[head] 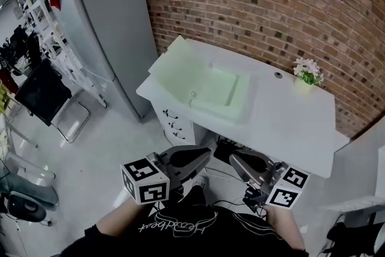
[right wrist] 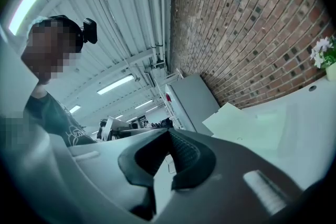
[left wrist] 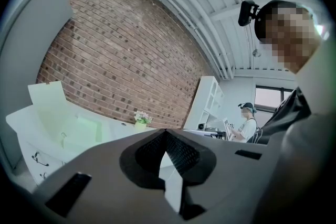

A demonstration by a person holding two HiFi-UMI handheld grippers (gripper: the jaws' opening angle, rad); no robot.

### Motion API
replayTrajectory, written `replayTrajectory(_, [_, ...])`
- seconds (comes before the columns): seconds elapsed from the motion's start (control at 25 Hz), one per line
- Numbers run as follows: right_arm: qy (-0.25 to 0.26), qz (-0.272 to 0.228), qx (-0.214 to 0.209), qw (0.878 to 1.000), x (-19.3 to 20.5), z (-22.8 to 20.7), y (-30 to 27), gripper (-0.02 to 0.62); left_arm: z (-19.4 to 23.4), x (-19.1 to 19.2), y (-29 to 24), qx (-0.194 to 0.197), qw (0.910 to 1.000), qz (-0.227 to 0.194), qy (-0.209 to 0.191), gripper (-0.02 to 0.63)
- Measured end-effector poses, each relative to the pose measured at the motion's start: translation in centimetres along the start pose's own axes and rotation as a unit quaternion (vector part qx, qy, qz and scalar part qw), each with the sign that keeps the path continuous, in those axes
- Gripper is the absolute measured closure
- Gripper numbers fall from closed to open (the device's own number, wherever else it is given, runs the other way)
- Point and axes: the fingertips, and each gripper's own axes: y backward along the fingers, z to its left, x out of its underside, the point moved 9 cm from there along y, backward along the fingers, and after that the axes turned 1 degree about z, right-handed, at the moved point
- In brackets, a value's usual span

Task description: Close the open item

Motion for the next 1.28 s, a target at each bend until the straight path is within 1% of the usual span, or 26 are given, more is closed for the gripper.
replayTrajectory(0.28, [-0.019,0.002,0.021,1.000,-2.3,-5.5,-4.6,0.592,7.4,-3.1,-2.2,0.002,0.9997,0.006,0.025,0.604])
replayTrajectory(0.72, [-0.028,0.019,0.049,0.998,-5.4,-12.7,-11.2,0.592,17.9,-6.9,-4.5,0.004,0.9986,0.004,0.053,0.604])
replayTrajectory(1.08, [-0.038,0.030,0.073,0.996,-6.5,-18.3,-14.8,0.592,25.1,-8.4,-6.3,0.002,0.9978,0.012,0.066,0.604])
replayTrajectory(1.28, [-0.044,0.036,0.083,0.995,-6.3,-20.1,-16.3,0.592,27.4,-8.5,-6.7,0.001,0.9972,0.016,0.073,0.604])
